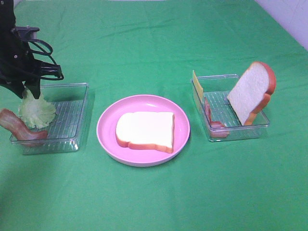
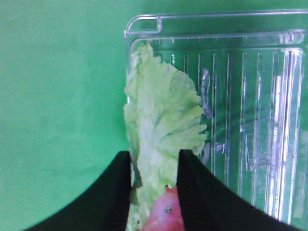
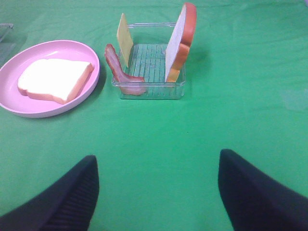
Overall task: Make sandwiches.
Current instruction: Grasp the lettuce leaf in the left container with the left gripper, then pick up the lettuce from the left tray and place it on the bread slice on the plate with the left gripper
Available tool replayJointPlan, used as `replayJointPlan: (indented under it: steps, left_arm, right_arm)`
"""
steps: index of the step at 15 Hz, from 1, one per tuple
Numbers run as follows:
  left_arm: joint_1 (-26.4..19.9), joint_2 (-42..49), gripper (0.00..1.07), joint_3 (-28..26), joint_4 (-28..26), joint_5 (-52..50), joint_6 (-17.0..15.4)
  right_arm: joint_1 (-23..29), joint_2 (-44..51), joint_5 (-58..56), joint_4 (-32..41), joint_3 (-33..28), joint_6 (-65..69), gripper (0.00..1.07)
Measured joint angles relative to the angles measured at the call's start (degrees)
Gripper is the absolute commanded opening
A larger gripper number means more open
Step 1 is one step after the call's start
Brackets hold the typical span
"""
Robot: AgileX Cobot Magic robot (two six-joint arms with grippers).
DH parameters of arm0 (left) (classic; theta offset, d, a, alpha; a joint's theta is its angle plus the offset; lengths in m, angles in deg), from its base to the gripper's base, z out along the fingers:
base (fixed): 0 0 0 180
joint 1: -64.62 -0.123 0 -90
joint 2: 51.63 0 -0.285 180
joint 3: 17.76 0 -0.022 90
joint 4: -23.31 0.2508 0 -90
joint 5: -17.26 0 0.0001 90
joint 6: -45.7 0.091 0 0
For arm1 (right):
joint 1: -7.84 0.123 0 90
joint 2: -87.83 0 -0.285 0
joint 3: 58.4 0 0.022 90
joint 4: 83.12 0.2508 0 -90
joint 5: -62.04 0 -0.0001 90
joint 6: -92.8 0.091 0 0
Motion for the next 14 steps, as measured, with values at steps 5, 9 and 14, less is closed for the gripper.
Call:
replayJointPlan:
  steps: [5,9,14]
  left_arm:
    - [0.0,0.0,0.0,0.0,0.6,1.7,0.0]
    - [0.0,0.6,0.0,0.0,0.6,1.7,0.0]
    - [0.0,8.0,0.0,0.0,-10.8,-0.9,4.9]
  right_arm:
    - [0.0,0.0,0.0,0.0,0.0,0.0,0.67]
    - [0.0,0.0,0.0,0.0,0.0,0.0,0.67]
    - [0.0,0.0,0.0,0.0,0.0,0.0,0.67]
